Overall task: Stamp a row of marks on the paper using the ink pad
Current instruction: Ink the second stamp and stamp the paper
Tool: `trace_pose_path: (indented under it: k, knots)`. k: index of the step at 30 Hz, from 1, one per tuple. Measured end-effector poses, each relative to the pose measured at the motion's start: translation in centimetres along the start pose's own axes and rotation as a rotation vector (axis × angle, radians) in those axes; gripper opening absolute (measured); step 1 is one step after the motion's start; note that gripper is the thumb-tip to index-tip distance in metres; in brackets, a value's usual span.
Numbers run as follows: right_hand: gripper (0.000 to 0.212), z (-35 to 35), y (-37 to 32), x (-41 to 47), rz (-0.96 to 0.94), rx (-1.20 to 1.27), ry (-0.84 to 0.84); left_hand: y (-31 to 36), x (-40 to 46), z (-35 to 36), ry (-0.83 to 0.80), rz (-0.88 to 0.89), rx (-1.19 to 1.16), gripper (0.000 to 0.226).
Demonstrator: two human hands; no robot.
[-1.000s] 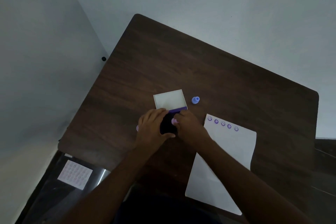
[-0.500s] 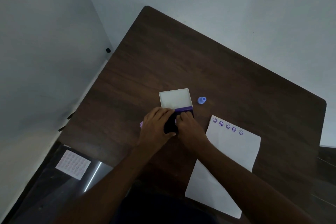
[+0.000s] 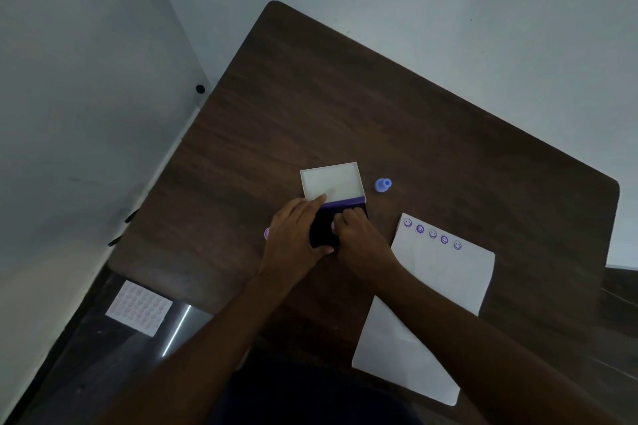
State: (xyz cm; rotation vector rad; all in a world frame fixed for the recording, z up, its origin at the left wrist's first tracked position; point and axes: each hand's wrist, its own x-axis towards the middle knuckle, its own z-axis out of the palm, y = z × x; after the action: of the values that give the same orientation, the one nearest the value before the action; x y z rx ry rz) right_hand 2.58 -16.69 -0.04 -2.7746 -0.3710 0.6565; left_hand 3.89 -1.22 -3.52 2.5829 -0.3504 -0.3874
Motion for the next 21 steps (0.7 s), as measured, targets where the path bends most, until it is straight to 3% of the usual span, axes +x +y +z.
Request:
trace_pose_path:
  k: [12,17,21]
  knots:
    - [0.035,0.4,0.08,-0.09,0.001,-0.017,0.04,-0.18,-0.19,-0.02,0.037,0.055,-0.062,0.106]
    - [0.036,0.65,0.04,-0.24,-0.008,-0.017,0.058,0.26,-0.19,-0.22,0.038,0.03,0.053,0.113]
    - [0.039,0.84,0.0,-0.19,0.016,-0.032,0.061,-0.17,-0.21,0.45,0.052,0.049,-0.1,0.103]
